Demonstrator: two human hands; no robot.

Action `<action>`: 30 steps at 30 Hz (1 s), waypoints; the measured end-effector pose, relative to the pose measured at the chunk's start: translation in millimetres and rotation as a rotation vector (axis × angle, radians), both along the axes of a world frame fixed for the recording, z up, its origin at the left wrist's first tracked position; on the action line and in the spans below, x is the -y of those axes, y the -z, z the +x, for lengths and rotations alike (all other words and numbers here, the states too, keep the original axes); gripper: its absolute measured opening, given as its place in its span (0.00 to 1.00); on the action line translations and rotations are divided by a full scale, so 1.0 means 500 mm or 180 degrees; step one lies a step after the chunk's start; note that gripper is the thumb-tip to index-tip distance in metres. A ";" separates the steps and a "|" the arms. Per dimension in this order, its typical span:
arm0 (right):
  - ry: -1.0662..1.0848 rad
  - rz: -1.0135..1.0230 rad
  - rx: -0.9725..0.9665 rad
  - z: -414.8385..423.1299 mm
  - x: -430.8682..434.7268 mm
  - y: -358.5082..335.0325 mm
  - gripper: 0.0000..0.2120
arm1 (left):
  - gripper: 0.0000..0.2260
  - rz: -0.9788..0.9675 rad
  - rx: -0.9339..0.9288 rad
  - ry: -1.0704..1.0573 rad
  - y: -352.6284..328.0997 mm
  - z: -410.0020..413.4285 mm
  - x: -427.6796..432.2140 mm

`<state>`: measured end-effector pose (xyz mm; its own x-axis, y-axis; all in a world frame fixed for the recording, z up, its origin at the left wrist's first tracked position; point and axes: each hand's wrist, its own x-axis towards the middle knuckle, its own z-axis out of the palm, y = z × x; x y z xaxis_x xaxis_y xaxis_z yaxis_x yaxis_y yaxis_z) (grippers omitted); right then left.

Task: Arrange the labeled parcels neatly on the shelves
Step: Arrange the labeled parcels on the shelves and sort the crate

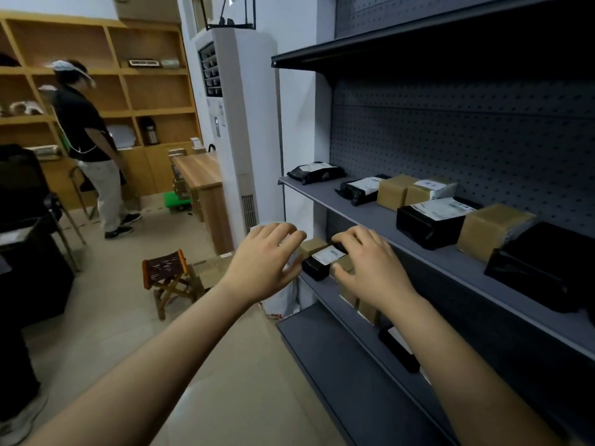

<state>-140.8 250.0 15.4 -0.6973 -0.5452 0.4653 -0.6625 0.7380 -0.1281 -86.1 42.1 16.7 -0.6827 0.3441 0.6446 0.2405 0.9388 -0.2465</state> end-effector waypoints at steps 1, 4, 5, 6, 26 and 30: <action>0.0035 -0.0002 0.0017 -0.023 0.018 0.000 0.20 | 0.14 0.0027 0.0014 0.0023 0.000 -0.028 0.019; 0.0129 0.0011 0.0041 -0.096 0.065 0.000 0.20 | 0.13 0.0055 -0.0017 0.0130 0.002 -0.115 0.070; 0.0161 0.0009 0.0049 -0.124 0.079 0.000 0.20 | 0.13 0.0045 -0.0034 0.0175 0.004 -0.147 0.085; 0.0192 0.0008 0.0050 -0.153 0.091 0.001 0.20 | 0.13 0.0035 -0.0046 0.0216 0.006 -0.178 0.100; 0.0990 -0.0362 -0.0129 -0.719 0.175 0.009 0.16 | 0.12 0.0230 -0.0116 0.1111 0.005 -0.856 0.170; 0.1425 -0.0362 -0.0101 -0.761 0.162 0.015 0.18 | 0.12 0.0263 -0.0054 0.1517 0.014 -0.955 0.152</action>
